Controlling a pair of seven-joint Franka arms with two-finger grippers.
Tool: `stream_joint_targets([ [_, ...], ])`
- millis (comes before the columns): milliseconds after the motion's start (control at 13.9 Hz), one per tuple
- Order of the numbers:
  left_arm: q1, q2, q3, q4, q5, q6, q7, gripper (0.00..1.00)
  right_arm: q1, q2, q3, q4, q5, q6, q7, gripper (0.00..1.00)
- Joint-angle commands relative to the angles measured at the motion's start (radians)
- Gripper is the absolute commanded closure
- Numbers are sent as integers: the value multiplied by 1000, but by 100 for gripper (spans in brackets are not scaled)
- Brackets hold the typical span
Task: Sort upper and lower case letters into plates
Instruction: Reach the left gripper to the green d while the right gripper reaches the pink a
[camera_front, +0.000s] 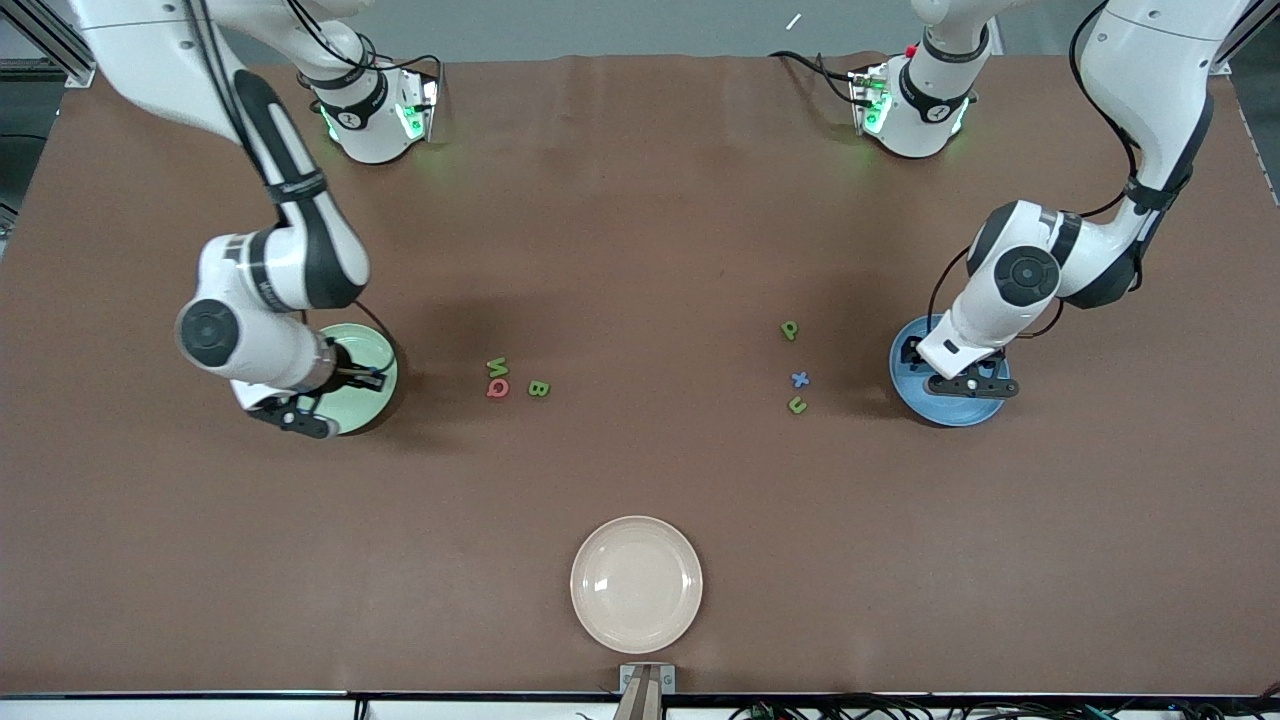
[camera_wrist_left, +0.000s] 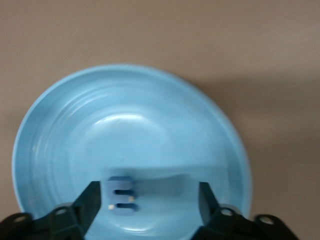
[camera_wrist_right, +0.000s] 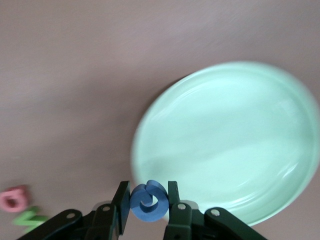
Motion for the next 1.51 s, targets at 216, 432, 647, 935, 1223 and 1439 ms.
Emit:
stream_joint_targets([
  [216, 4, -27, -197, 90, -90, -177, -193, 0, -93, -3, 18, -152, -8, 233, -153, 97],
  [432, -48, 29, -252, 110, -94, -175, -484, 0, -107, 7, 16, -155, -11, 243, -182, 96],
  [647, -123, 80, -253, 125, -94, -156, -801, 0, -147, 34, 16, -155, -12, 269, -244, 95],
  [935, -163, 137, -250, 124, -84, -48, -978, 0, -159, 40, 16, -161, -12, 275, -262, 93],
  [1223, -183, 173, -243, 114, -36, -33, -1019, 1, -161, 45, 16, -161, -14, 277, -262, 80],
  [1439, -183, 210, -233, 111, 39, -16, -1106, 2, -159, 34, 16, -155, -14, 251, -264, 0],
])
